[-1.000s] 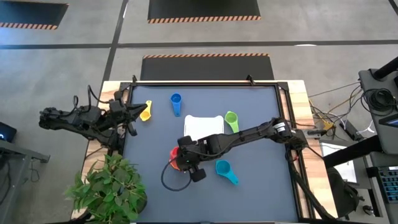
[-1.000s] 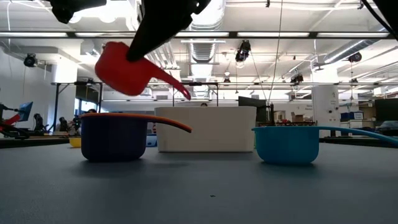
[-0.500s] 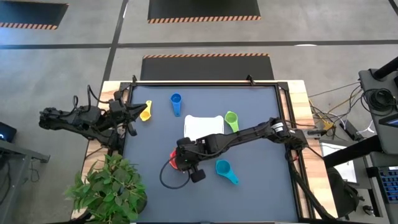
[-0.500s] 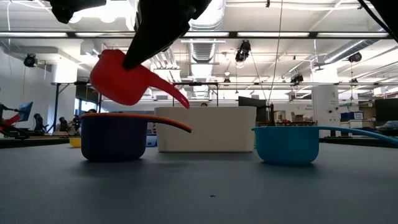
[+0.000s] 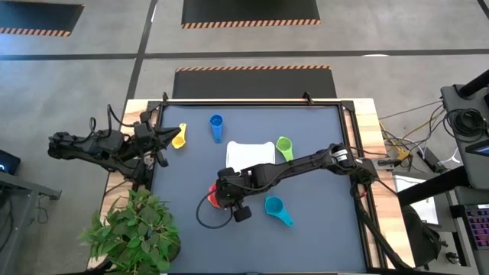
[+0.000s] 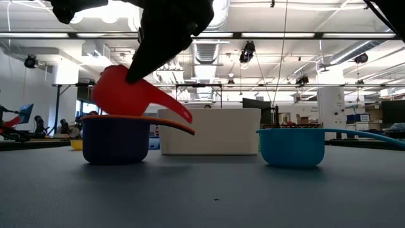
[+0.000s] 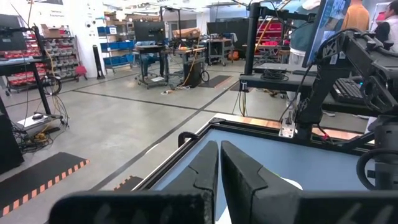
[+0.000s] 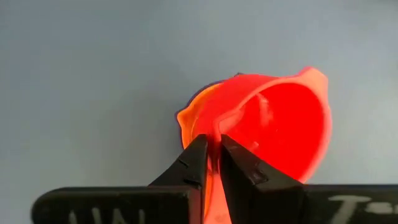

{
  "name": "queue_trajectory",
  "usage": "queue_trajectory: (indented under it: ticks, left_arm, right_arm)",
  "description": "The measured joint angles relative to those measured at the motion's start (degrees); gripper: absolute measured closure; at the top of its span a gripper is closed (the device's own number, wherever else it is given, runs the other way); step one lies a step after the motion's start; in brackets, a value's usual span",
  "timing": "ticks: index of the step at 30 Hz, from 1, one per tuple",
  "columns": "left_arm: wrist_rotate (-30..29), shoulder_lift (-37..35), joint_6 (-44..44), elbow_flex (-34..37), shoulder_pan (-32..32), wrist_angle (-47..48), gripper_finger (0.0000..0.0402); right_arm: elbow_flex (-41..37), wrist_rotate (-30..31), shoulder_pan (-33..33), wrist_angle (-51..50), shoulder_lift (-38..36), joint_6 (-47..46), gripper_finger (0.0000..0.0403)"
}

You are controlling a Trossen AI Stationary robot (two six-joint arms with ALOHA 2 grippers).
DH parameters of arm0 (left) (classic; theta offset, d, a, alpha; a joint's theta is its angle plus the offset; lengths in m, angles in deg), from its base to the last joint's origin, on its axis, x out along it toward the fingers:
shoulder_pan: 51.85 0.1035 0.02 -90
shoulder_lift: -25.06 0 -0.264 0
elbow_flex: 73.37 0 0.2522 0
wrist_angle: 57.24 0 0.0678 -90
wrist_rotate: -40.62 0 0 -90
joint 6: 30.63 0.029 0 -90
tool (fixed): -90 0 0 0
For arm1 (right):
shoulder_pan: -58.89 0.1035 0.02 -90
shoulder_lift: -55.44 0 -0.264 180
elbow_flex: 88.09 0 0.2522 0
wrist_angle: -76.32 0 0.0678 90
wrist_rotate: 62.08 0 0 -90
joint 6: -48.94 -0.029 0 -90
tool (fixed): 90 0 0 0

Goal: Nest measuring cups in basket
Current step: Stack the red measuring cup on the orange measuring cup, then stack the light blue measuring cup on the red measuring cup

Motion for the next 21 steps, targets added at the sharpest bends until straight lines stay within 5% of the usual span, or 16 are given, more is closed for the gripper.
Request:
queue_trajectory:
  ticks: [13,21]
  left_arm:
    - [0.00,0.00,0.00,0.00,0.02,0.00,0.0402]
    - [-0.01,0.04,0.37,0.00,0.02,-0.03,0.0402]
  right_arm:
    - [-0.02,0.00,-0.11,0.22,0.00,-0.05,0.0299]
    - [0.98,0.70,-0.11,-3.98,-3.00,-0.29,0.0298]
